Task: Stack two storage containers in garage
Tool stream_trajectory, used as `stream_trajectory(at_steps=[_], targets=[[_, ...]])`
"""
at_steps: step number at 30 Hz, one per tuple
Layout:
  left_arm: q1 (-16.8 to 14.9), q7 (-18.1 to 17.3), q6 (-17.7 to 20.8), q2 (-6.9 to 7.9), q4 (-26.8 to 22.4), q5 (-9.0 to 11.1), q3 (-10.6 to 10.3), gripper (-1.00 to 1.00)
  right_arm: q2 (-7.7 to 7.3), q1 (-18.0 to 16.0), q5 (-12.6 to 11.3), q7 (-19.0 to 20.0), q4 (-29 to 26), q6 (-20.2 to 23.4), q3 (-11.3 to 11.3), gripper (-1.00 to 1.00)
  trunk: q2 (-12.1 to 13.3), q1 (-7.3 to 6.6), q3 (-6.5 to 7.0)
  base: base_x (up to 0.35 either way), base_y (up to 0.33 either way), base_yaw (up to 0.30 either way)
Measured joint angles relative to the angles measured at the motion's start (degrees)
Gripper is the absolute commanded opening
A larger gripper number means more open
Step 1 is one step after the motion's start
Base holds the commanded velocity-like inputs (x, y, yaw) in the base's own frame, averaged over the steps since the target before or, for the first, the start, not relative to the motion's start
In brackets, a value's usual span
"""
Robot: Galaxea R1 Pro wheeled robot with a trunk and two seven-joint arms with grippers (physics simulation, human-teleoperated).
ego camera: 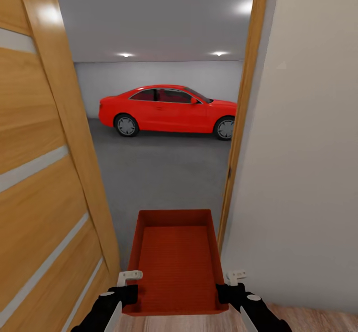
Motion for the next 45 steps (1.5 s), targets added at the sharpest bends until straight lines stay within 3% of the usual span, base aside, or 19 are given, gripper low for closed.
stream_trajectory(at_steps=[10,45], targets=[[0.00,-0.02,0.05,0.00,0.03,0.00,0.05,-1.00,0.01,0.00,0.00,-0.02,-0.02,0.10,0.02,-1.00,0.00,0.00,0.00,0.208,0.185,-0.127],[0.01,-0.01,0.01,-0.01,0.03,0.00,0.05,-1.00,0.00,-0.01,0.01,-0.01,-0.03,0.09,0.02,-1.00,0.00,-0.01,0.00,0.037,0.020,-0.007]])
